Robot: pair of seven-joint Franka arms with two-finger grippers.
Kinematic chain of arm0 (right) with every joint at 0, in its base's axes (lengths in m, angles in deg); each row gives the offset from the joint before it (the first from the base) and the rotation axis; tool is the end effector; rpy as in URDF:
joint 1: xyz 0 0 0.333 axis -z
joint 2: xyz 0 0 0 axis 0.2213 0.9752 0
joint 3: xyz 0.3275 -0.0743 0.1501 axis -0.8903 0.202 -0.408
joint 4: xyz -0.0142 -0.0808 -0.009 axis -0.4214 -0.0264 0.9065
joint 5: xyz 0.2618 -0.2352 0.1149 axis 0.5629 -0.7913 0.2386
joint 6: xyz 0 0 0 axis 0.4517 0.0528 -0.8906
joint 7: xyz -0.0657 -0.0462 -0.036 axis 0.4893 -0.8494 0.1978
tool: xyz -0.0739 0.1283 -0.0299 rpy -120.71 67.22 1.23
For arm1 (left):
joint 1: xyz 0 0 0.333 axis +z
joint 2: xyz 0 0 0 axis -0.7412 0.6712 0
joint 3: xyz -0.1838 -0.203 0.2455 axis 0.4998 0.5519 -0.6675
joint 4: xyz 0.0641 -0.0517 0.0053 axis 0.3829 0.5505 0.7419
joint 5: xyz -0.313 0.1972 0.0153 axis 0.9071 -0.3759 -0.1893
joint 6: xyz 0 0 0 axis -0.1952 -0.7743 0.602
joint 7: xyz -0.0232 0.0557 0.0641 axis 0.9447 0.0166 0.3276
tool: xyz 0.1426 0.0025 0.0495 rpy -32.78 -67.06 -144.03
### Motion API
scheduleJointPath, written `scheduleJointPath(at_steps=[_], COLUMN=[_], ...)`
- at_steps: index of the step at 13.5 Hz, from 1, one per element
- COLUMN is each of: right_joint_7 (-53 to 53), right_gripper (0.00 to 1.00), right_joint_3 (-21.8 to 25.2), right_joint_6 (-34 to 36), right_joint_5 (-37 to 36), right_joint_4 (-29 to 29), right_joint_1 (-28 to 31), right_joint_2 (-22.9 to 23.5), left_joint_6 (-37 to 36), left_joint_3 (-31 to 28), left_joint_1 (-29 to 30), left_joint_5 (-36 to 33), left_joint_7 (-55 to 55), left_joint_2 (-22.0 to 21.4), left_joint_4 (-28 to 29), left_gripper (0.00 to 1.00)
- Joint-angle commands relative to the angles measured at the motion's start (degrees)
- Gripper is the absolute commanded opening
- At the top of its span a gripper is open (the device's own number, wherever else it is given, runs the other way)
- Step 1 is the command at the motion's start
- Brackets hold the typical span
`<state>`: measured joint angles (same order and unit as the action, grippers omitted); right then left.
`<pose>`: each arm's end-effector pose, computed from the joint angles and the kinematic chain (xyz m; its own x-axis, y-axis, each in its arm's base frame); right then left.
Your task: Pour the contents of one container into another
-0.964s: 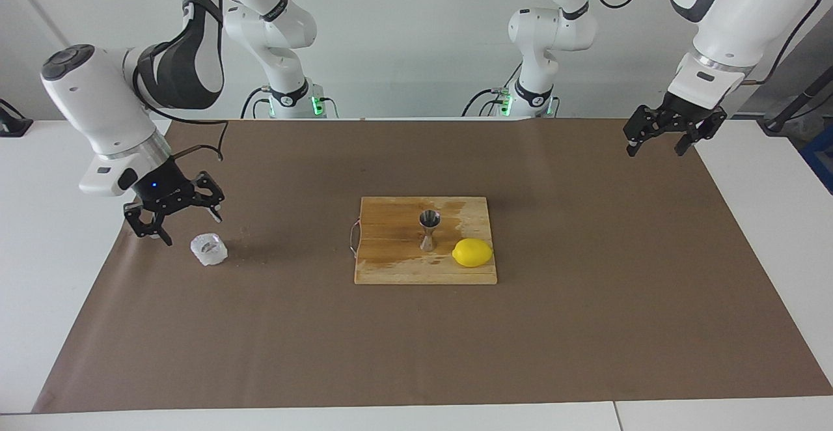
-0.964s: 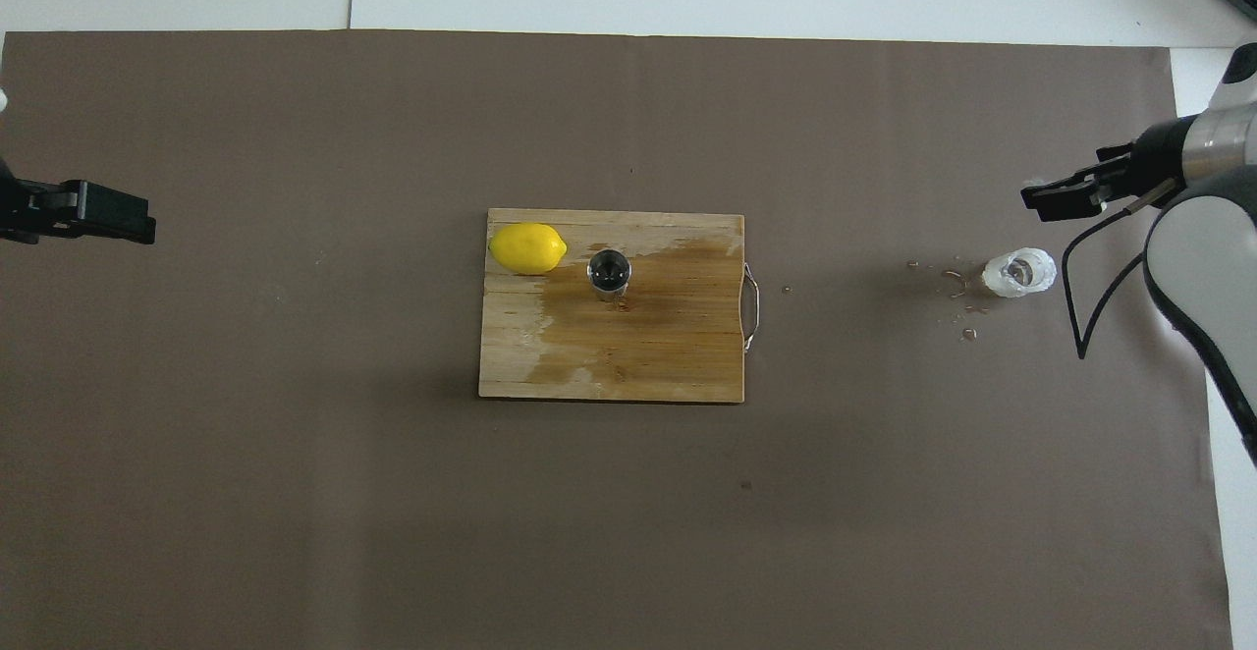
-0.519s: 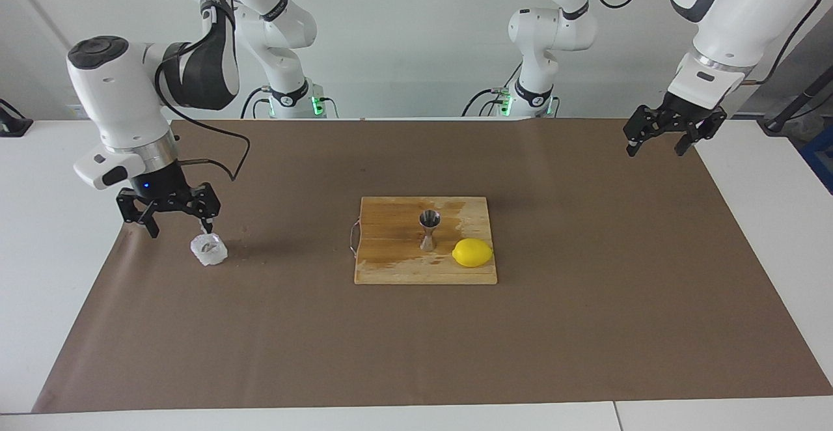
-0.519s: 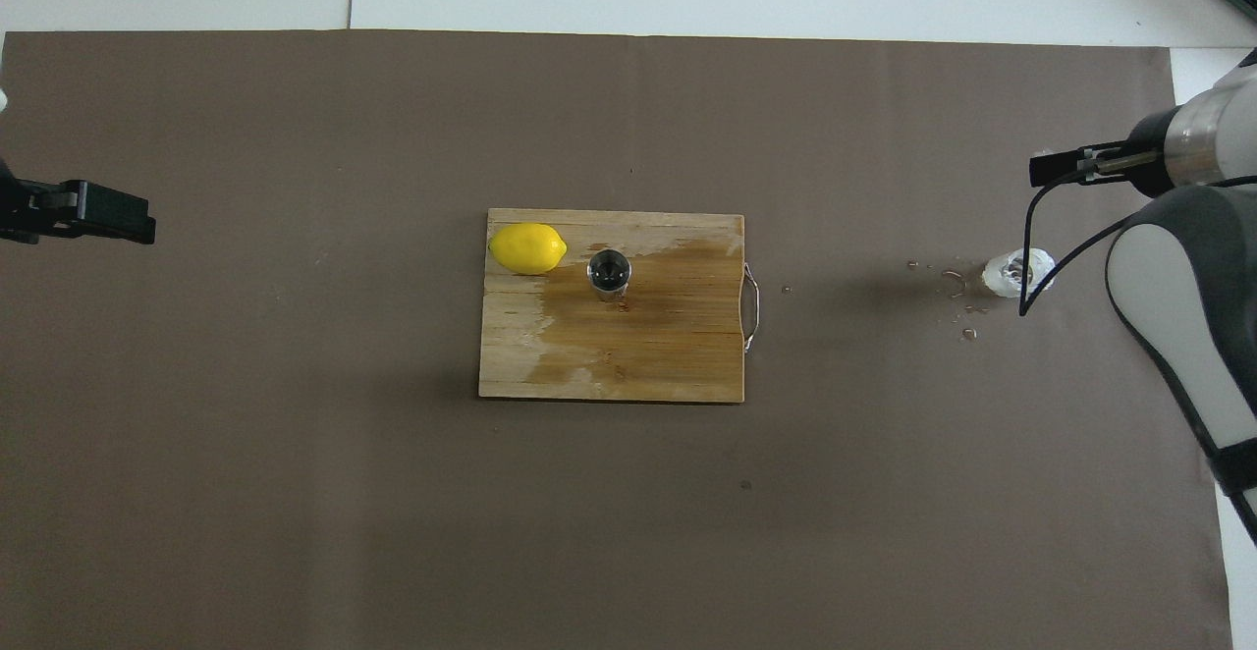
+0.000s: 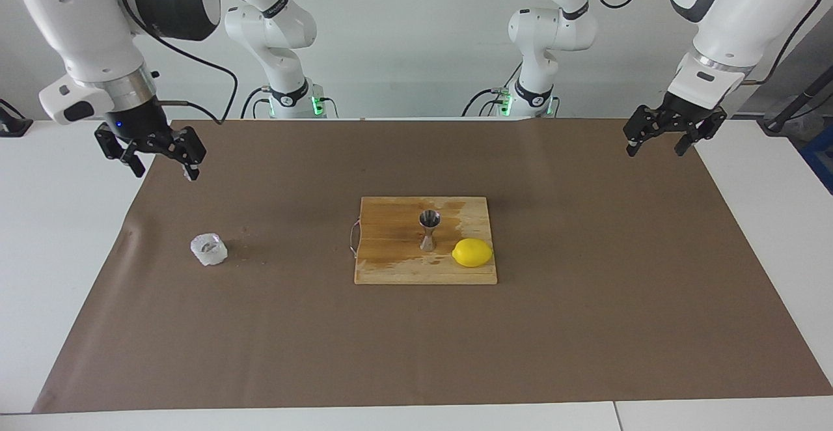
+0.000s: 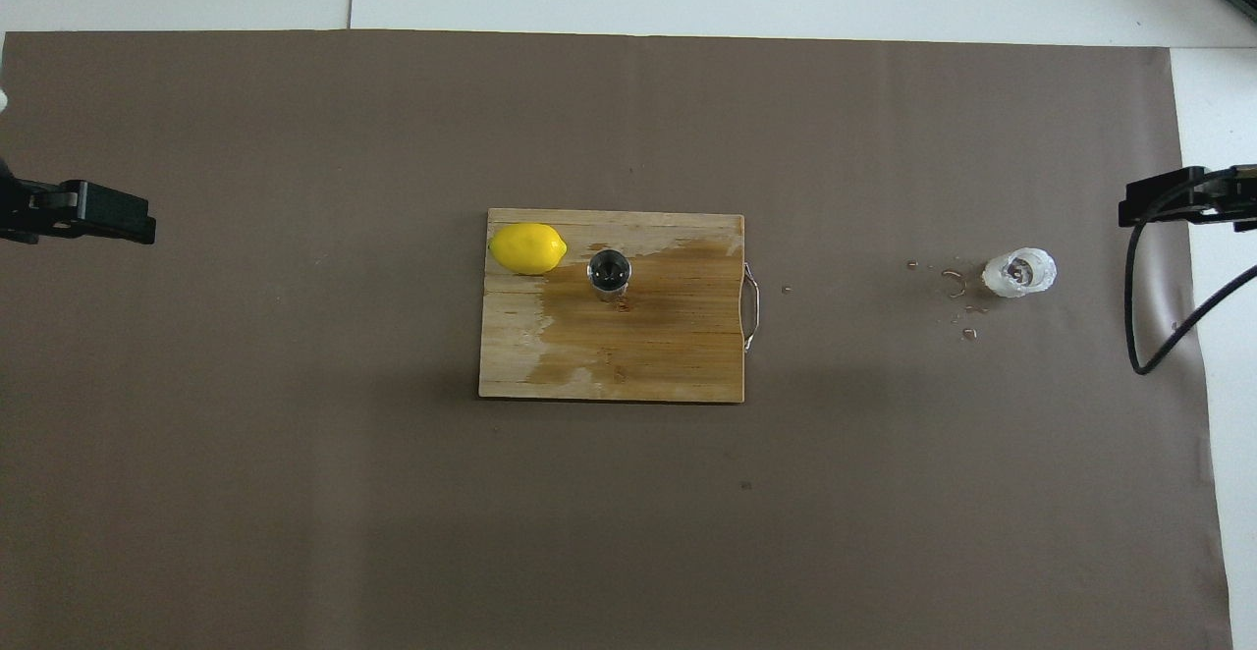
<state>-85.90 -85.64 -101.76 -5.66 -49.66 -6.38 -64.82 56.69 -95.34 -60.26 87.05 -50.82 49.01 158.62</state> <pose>0.5501 -0.0460 0.6291 0.9941 -0.0756 0.0783 -0.0799 -0.9954 0.0536 0.5470 -0.0219 0.6278 0.9961 -0.0667 0.0573 -0.0667 -0.9978 -0.0016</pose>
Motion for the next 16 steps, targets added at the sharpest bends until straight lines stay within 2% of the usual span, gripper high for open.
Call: scheduleJointPath(at_steps=[1, 3, 5, 8, 11, 13, 14, 16], right_joint_7=[-2.16, -2.34, -1.64, -1.28, -1.46, -0.06, 0.91, 0.83], right_gripper=[1.00, 1.00, 1.00, 1.00, 1.00, 1.00, 1.00, 1.00], right_joint_3=[0.19, 2.81, 5.10, 4.67, 4.50, 4.06, 2.32, 1.60], right_joint_6=[4.92, 7.48, 9.40, 11.34, 11.97, 8.21, 7.93, 7.49], right_joint_5=[0.80, 4.32, 3.89, 3.62, 3.71, 1.88, -0.66, -0.77], right_joint_4=[-0.19, -0.28, 1.12, 1.74, -0.36, -2.47, -3.17, -3.35], right_joint_1=[0.54, -0.16, -1.66, -1.66, -1.75, -1.75, -1.75, -1.75], right_joint_2=[-3.46, -5.92, -5.68, -5.58, -6.72, -7.34, -7.69, -7.78], left_joint_6=[-0.15, -0.15, -0.15, -0.15, -0.15, -0.15, -0.15, -0.15], left_joint_3=[0.06, 0.06, 0.06, 0.06, 0.06, 0.06, 0.06, 0.06], left_joint_1=[-0.06, -0.06, 0.03, 0.03, 0.03, -0.06, -0.06, -0.06], left_joint_5=[-0.44, -0.44, -0.44, -0.44, -0.44, -0.44, -0.44, -0.44], left_joint_7=[-0.69, -0.69, -0.70, -0.69, -0.70, -0.61, -0.61, -0.61], left_joint_2=[-1.68, -1.68, -1.68, -1.68, -1.68, -1.68, -1.68, -1.68], left_joint_4=[1.90, 1.90, 1.90, 1.90, 1.90, 1.90, 1.90, 1.90], left_gripper=[1.00, 1.00, 1.00, 1.00, 1.00, 1.00, 1.00, 1.00])
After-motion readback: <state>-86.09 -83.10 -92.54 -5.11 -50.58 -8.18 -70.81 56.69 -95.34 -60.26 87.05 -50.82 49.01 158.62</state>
